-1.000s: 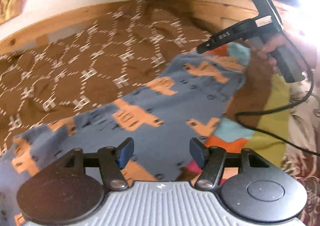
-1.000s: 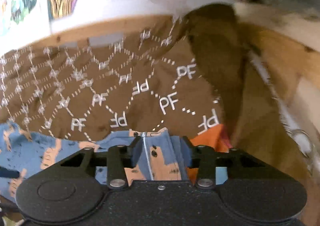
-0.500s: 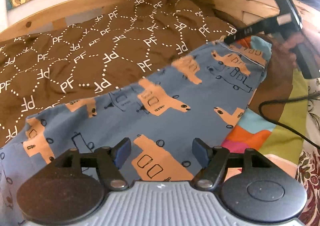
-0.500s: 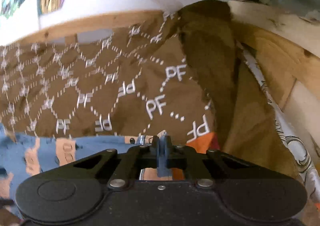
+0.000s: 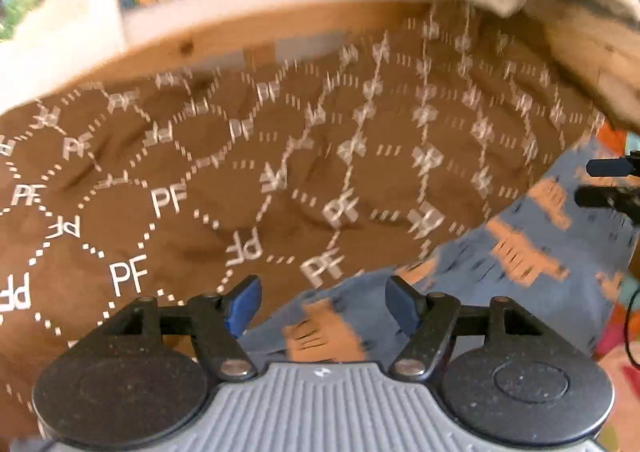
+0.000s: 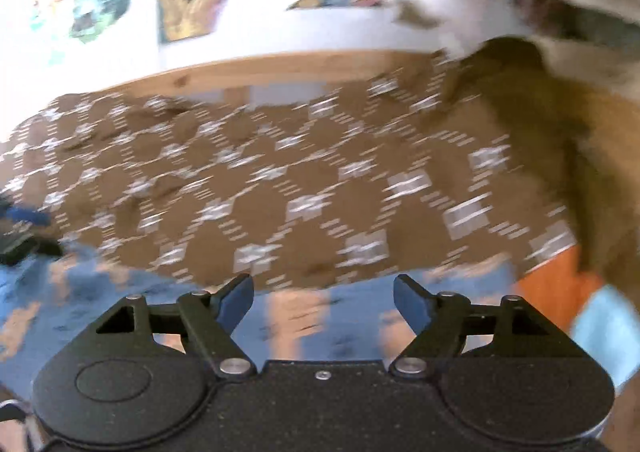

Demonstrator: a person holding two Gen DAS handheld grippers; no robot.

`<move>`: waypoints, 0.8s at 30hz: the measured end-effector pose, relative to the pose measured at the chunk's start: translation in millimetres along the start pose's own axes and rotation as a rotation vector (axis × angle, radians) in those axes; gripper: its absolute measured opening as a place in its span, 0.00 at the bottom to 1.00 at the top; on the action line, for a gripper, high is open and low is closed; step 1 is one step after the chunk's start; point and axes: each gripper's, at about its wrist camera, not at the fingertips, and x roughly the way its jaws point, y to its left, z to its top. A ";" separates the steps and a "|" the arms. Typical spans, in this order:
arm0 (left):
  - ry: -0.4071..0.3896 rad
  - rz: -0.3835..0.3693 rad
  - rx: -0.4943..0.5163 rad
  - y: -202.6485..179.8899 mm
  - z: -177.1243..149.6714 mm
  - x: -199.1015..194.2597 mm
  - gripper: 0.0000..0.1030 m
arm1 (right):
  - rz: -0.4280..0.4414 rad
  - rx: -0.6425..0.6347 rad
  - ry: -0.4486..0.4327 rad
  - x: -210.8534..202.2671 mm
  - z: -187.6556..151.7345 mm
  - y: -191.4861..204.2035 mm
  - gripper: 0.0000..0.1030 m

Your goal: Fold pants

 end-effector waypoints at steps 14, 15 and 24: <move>0.086 0.045 0.015 8.8 11.0 24.9 0.08 | 0.124 -0.047 0.076 27.0 -34.4 29.8 0.82; 0.073 0.074 -0.010 9.3 11.9 22.2 0.07 | 0.105 -0.042 0.066 25.5 -34.2 29.1 0.82; 0.097 0.184 -0.066 -2.6 6.0 47.8 0.36 | 0.014 -0.055 0.070 20.5 -39.0 23.0 0.85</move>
